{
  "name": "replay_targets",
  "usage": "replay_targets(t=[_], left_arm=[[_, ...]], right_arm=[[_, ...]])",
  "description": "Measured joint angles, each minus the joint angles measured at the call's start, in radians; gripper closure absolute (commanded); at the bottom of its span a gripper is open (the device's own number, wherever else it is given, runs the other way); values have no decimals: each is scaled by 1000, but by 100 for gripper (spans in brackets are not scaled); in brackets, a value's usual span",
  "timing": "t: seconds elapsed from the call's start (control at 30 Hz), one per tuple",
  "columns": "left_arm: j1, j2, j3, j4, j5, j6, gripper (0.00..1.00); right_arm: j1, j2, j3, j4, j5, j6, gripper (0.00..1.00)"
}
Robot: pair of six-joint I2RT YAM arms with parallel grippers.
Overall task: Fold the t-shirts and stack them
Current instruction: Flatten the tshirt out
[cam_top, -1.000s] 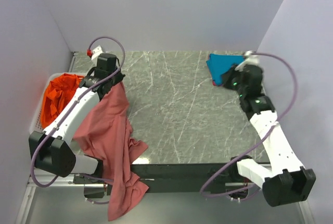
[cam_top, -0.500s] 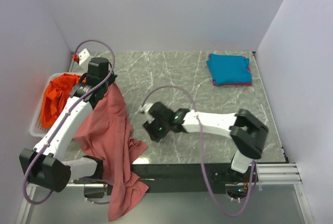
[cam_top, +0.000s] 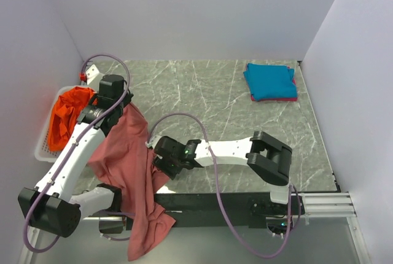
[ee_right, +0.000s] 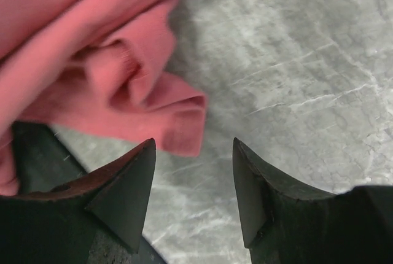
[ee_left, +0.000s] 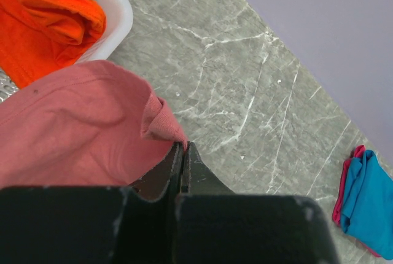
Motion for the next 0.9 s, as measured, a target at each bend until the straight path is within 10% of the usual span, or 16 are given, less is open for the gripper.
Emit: replay_targets(t=[0.2, 0.5, 0.9], left_arm=[[2, -16, -15, -8, -9, -13, 99], [14, -27, -18, -30, -34, -27, 99], [20, -60, -31, -49, -52, -28, 99]], right_arm=[[2, 64, 24, 14, 56, 33, 45], [6, 72, 18, 26, 97, 124, 100], [-90, 16, -52, -38, 363, 315, 100]])
